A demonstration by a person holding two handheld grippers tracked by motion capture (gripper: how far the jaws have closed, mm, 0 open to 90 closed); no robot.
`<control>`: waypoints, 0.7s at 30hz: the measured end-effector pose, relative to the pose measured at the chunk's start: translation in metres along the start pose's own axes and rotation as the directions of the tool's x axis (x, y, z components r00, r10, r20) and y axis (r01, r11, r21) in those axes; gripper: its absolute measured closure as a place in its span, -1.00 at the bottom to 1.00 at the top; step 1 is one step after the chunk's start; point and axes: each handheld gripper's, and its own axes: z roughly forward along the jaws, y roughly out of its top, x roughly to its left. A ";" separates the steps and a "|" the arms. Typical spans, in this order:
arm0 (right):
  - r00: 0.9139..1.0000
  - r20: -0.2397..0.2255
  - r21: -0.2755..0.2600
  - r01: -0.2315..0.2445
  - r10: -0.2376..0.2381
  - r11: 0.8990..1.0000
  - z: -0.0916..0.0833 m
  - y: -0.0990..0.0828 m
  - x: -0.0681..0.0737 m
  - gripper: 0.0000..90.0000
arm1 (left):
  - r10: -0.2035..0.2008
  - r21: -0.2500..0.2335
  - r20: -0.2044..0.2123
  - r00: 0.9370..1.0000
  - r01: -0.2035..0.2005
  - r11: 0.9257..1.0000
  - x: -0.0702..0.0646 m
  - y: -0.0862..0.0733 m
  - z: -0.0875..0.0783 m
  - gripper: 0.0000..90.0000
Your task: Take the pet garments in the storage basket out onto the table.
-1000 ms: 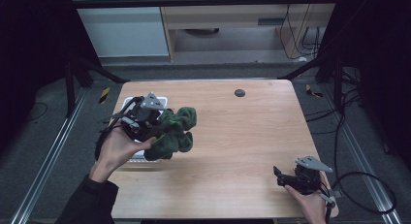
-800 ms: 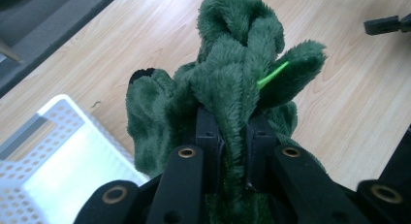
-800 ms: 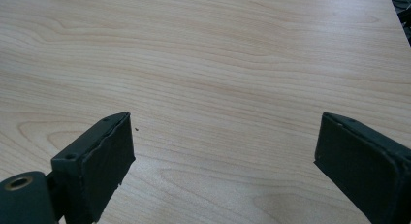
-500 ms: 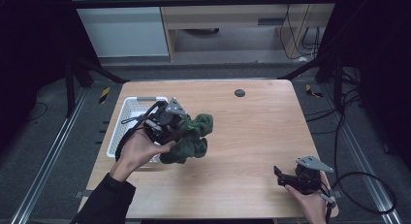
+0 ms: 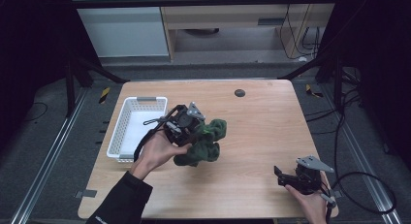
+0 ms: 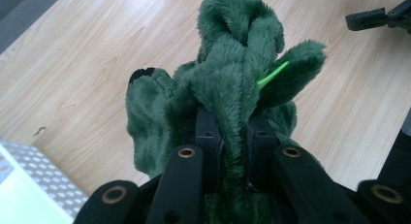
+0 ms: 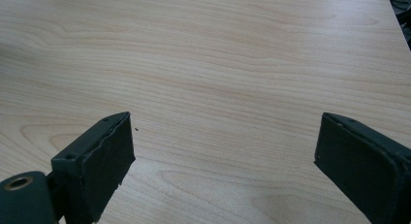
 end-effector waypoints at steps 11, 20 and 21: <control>1.000 -0.002 0.000 0.001 -0.001 1.000 0.000 0.000 0.000 -0.85 | -0.012 0.002 0.016 1.000 0.012 1.000 -0.005 0.000 0.032 0.76; 1.000 -0.001 0.001 0.004 -0.004 1.000 0.001 0.000 0.000 -0.85 | -0.010 0.021 0.036 0.999 0.009 1.000 -0.007 -0.005 0.053 0.73; 1.000 -0.002 0.002 0.004 -0.004 1.000 0.001 0.000 0.000 -0.85 | -0.011 0.025 0.039 0.999 0.010 1.000 -0.007 -0.006 0.058 0.72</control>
